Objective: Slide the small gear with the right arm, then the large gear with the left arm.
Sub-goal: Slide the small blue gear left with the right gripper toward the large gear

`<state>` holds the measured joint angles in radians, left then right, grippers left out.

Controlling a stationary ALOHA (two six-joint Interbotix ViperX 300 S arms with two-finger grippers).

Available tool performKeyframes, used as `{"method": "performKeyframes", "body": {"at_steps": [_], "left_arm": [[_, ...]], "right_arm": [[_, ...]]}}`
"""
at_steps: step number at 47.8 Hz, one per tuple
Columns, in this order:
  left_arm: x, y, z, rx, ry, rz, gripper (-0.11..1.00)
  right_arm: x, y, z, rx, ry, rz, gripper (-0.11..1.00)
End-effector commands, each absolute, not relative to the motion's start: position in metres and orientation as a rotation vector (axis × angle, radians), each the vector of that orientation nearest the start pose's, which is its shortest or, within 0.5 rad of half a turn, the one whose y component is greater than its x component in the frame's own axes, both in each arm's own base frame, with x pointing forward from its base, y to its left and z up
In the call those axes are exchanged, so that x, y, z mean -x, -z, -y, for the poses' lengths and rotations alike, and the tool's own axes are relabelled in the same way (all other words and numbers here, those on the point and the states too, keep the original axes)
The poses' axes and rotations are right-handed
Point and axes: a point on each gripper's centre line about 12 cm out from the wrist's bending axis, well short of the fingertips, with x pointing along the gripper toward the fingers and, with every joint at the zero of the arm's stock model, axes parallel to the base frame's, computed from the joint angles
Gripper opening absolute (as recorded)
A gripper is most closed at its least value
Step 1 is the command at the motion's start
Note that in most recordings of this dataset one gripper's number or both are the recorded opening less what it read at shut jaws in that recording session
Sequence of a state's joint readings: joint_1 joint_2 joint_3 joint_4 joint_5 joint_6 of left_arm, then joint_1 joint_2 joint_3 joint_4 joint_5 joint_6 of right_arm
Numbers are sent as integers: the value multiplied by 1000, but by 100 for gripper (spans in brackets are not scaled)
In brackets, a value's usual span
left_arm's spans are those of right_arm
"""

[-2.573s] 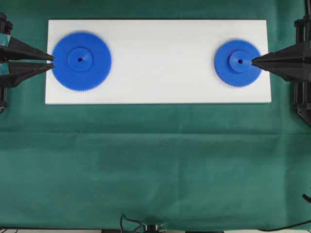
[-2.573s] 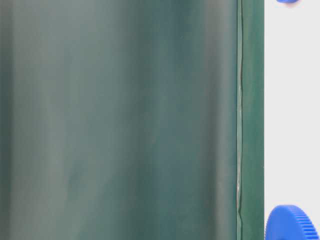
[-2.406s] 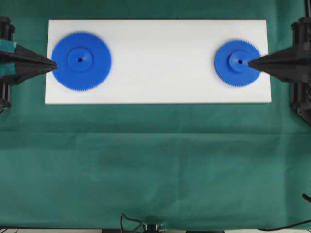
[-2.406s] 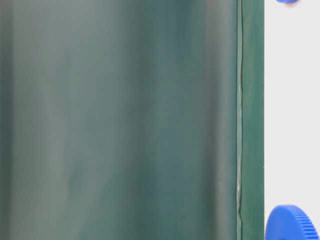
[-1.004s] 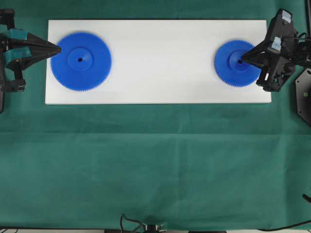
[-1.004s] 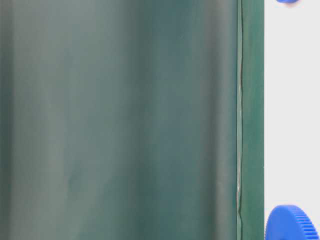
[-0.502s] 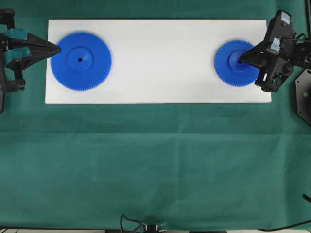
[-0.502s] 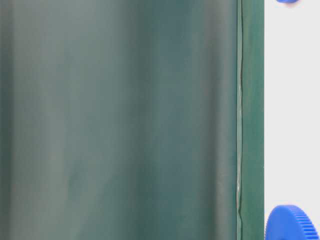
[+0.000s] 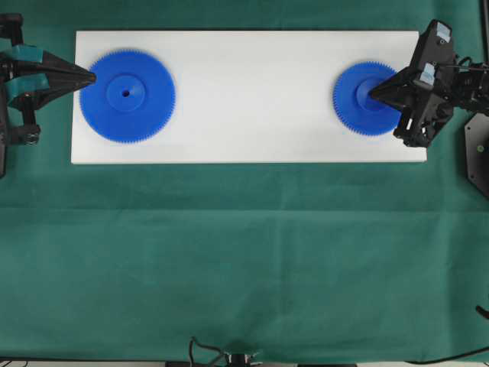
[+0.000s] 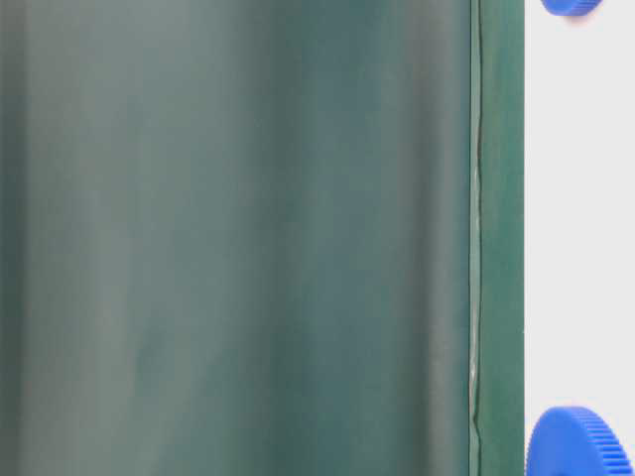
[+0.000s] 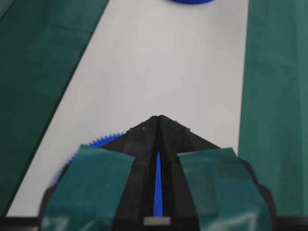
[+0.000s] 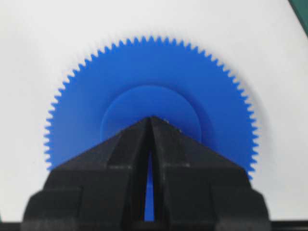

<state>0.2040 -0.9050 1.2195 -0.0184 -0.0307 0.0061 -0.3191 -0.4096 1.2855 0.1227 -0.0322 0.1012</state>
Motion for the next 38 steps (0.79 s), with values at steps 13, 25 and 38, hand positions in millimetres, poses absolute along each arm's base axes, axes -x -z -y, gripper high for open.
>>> {"method": "performKeyframes", "body": {"at_steps": [13,25,38], "left_arm": [[-197,-238,-43,40,-216,-269,0],[-197,-238,-43,41,-216,-268,0],[-197,-238,-43,41,-216,-268,0]], "right_arm": [[-198,-107,61,-360,387,-811,53],[-222,-107,53,-351,341,-789,53],[-290,-112,60,-290,292,-745,53]]}}
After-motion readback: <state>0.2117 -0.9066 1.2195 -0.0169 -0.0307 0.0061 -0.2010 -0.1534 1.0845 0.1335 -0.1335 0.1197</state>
